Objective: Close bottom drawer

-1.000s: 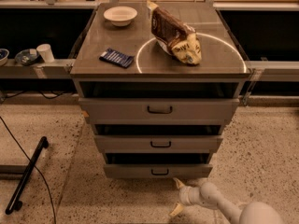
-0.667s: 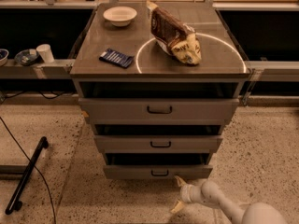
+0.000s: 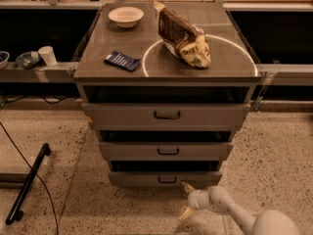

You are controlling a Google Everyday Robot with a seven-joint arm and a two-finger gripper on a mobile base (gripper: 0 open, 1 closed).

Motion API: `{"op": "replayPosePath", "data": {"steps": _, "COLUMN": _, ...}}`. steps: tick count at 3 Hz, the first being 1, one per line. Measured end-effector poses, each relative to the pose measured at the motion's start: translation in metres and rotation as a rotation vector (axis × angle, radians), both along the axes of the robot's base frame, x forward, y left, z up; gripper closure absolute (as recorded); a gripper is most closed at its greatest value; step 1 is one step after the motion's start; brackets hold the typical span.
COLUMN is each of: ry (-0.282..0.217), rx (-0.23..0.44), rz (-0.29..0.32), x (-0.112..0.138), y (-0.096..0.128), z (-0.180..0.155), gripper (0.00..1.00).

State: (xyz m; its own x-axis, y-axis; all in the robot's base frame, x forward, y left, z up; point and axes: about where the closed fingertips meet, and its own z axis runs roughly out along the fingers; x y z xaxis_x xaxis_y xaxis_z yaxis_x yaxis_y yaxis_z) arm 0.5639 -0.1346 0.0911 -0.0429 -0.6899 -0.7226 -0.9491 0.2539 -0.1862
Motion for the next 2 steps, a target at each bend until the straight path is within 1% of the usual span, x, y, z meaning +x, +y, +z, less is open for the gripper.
{"op": "replayPosePath", "data": {"steps": 1, "ry": -0.023, "rx": 0.016, "rz": -0.012, "x": 0.0148, "y": -0.0046, "z": 0.0071, "gripper": 0.00}}
{"op": "replayPosePath", "data": {"steps": 2, "ry": -0.024, "rx": 0.018, "rz": -0.014, "x": 0.0158, "y": -0.0053, "z": 0.0075, "gripper": 0.00}}
